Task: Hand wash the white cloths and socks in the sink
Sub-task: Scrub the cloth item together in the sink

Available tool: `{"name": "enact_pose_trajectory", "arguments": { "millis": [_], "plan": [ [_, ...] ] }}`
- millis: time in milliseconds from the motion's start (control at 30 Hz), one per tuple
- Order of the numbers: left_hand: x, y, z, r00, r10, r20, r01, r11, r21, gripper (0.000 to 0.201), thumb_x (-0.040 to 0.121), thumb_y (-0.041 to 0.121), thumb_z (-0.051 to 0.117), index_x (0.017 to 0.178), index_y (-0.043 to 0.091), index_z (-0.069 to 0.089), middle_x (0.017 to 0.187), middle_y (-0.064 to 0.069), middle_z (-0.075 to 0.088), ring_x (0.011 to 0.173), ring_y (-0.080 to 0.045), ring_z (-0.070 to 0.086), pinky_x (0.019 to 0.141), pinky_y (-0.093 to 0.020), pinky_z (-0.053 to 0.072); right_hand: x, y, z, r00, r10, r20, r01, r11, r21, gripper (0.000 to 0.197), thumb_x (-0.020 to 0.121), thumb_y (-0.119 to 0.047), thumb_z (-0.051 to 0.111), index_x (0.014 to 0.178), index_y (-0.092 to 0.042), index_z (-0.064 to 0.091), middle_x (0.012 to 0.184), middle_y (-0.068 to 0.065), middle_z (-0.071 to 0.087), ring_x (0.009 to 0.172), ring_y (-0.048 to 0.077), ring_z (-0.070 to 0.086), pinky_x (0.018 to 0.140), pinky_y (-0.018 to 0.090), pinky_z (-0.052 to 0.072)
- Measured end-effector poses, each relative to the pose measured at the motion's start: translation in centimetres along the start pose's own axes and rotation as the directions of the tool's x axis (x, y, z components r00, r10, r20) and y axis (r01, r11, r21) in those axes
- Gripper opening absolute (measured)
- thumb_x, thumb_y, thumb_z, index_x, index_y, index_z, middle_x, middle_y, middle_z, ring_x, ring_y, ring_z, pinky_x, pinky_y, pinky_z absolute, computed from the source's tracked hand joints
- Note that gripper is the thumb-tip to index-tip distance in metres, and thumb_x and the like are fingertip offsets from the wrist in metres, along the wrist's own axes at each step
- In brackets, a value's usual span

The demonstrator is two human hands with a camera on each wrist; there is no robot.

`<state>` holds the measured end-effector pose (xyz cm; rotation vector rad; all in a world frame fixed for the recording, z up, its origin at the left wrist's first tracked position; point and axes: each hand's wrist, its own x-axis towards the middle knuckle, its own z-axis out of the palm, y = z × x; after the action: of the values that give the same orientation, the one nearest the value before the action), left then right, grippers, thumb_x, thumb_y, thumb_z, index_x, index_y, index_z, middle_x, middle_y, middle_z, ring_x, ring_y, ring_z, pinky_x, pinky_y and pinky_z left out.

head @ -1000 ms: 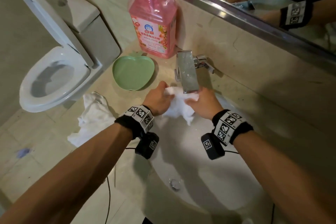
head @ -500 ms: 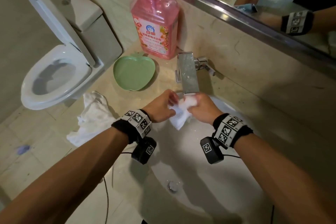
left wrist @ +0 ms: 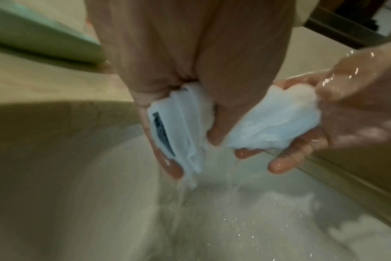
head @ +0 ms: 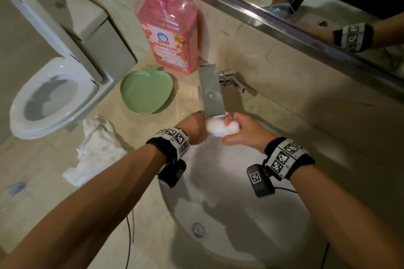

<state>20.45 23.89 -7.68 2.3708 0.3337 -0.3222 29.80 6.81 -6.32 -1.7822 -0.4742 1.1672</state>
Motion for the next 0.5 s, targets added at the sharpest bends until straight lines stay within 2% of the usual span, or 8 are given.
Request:
{"name": "enact_pose_trajectory", "arguments": {
  "millis": [67, 133, 167, 233, 300, 367, 433, 500],
  "plan": [
    [0.0, 0.0, 0.0, 0.995, 0.038, -0.089, -0.030, 0.996, 0.088, 0.042, 0.083, 0.004, 0.060, 0.125, 0.008, 0.063, 0.123, -0.019, 0.062, 0.108, -0.036, 0.061, 0.090, -0.032, 0.046, 0.3, 0.2, 0.1, 0.990, 0.142, -0.003, -0.141, 0.988, 0.057, 0.068, 0.055, -0.023, 0.091, 0.107, -0.026, 0.048, 0.120, 0.003, 0.058, 0.103, 0.024, 0.065, 0.075, 0.046, 0.062],
    [-0.2, 0.4, -0.1, 0.989, 0.090, -0.113, -0.072, 0.986, 0.154, 0.042, 0.081, 0.005, 0.062, 0.123, 0.010, 0.063, 0.119, -0.017, 0.063, 0.103, -0.036, 0.062, 0.086, -0.032, 0.048, 0.7, 0.0, 0.9, 0.981, 0.194, -0.006, -0.194, 0.981, -0.010, 0.073, 0.063, -0.017, 0.091, 0.121, -0.026, 0.048, 0.117, 0.001, 0.058, 0.099, 0.023, 0.066, 0.065, 0.041, 0.062],
    [-0.3, 0.7, -0.1, 0.988, 0.123, -0.097, -0.100, 0.971, 0.218, 0.041, 0.081, 0.009, 0.063, 0.121, 0.013, 0.062, 0.118, -0.016, 0.063, 0.102, -0.035, 0.063, 0.086, -0.032, 0.050, 1.1, -0.1, 1.3, 0.982, 0.187, 0.002, -0.187, 0.981, -0.061, 0.070, 0.064, -0.015, 0.089, 0.123, -0.024, 0.052, 0.110, 0.002, 0.062, 0.091, 0.022, 0.068, 0.060, 0.036, 0.060],
    [-0.3, 0.9, 0.0, 0.988, 0.140, -0.058, -0.111, 0.929, 0.354, 0.043, 0.081, 0.019, 0.065, 0.123, 0.017, 0.060, 0.119, -0.015, 0.062, 0.099, -0.033, 0.062, 0.086, -0.038, 0.054, 1.7, -0.5, 2.0, 0.991, 0.133, -0.014, -0.134, 0.974, -0.184, 0.053, 0.063, -0.018, 0.085, 0.112, -0.019, 0.063, 0.090, 0.001, 0.067, 0.075, 0.018, 0.068, 0.055, 0.032, 0.056],
    [-0.1, 1.1, -0.2, 0.997, 0.025, -0.067, 0.001, 0.930, 0.366, 0.047, 0.082, 0.027, 0.064, 0.128, 0.017, 0.057, 0.120, -0.014, 0.062, 0.097, -0.033, 0.064, 0.082, -0.038, 0.055, 2.4, -0.8, 2.3, 0.997, 0.055, -0.051, -0.070, 0.933, -0.352, 0.046, 0.064, -0.024, 0.084, 0.107, -0.019, 0.069, 0.095, 0.000, 0.072, 0.085, 0.017, 0.069, 0.068, 0.037, 0.061],
    [0.0, 1.0, -0.4, 0.994, -0.069, -0.081, 0.092, 0.942, 0.324, 0.044, 0.086, 0.031, 0.059, 0.128, 0.017, 0.058, 0.116, -0.012, 0.066, 0.095, -0.033, 0.066, 0.078, -0.037, 0.055, 2.9, -1.1, 2.6, 0.998, -0.012, -0.065, -0.027, 0.826, -0.563, 0.058, 0.067, -0.031, 0.085, 0.120, -0.018, 0.066, 0.115, 0.002, 0.070, 0.102, 0.020, 0.065, 0.088, 0.039, 0.057],
    [0.2, 1.4, -0.8, 0.991, -0.112, -0.079, 0.130, 0.951, 0.281, 0.032, 0.090, 0.029, 0.055, 0.116, 0.013, 0.065, 0.108, -0.014, 0.069, 0.092, -0.035, 0.066, 0.073, -0.035, 0.052, 3.3, -1.1, 2.8, 0.995, -0.052, -0.083, -0.020, 0.724, -0.690, 0.062, 0.069, -0.036, 0.084, 0.124, -0.015, 0.062, 0.116, 0.004, 0.066, 0.105, 0.023, 0.063, 0.092, 0.036, 0.053],
    [0.3, 2.2, -1.0, 0.986, -0.164, -0.032, 0.167, 0.951, 0.261, 0.025, 0.090, 0.026, 0.053, 0.105, 0.011, 0.068, 0.103, -0.014, 0.071, 0.090, -0.035, 0.067, 0.074, -0.034, 0.053, 3.6, -0.8, 2.9, 0.994, -0.089, -0.056, 0.013, 0.626, -0.779, 0.046, 0.077, -0.034, 0.077, 0.116, -0.013, 0.063, 0.108, 0.006, 0.068, 0.098, 0.024, 0.065, 0.087, 0.032, 0.053]
  ]
}}
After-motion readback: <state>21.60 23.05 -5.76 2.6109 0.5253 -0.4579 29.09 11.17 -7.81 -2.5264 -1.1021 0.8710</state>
